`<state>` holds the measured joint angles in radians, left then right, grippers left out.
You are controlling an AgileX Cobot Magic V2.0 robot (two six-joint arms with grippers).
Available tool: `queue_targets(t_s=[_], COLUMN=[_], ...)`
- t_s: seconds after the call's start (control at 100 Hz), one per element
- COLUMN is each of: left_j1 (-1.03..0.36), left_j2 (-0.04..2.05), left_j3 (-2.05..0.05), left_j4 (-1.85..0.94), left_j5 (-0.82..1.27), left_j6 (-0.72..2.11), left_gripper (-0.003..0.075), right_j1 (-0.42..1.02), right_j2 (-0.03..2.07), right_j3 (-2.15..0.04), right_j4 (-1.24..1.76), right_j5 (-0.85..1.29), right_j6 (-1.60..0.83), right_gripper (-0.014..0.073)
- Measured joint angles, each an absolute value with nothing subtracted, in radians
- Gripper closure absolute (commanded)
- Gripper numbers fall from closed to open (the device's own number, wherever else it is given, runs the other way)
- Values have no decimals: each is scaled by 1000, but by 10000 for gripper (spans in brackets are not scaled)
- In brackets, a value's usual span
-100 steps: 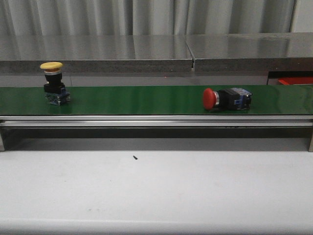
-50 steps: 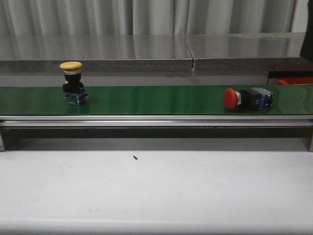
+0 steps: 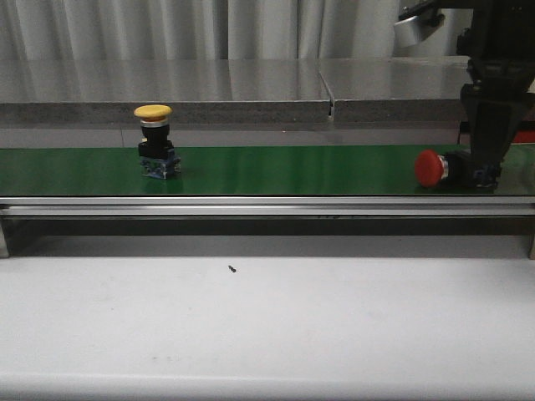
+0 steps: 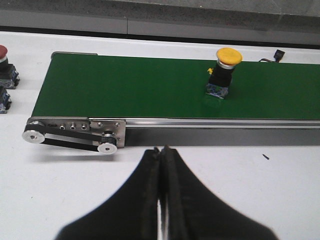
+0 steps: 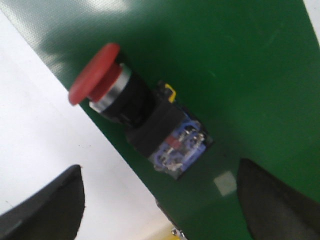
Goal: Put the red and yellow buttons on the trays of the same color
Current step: 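Lower the right gripper onto the red button at the belt end, then carry the red button into the red tray and open the right gripper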
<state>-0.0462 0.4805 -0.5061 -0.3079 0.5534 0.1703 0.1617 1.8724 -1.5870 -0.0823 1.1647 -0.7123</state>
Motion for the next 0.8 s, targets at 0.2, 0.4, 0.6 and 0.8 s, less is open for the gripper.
queue_targets(t_s=[0.2,0.4,0.6,0.8], left_j1=[-46,-46,-46,-46], left_j2=[480,480,480,480], left_j3=[-506,-506,-506,-506], left_j4=[-308,-308,-308,-308], left_j5=[553,553,553,553], left_j6=[170,170,170,170], left_gripper=[739,739,739,739], right_j1=[162,162,160,134], right_j2=[1902,1944,1960,1974], right_j3=[-1588,-1589,-1600,-1643], right_j4=[-91,-96,-130,-91], right_j5=[1152,1132,1105,1143], right_j6=[-715,-717,-717,-669], right_gripper=[-18,101,347,432])
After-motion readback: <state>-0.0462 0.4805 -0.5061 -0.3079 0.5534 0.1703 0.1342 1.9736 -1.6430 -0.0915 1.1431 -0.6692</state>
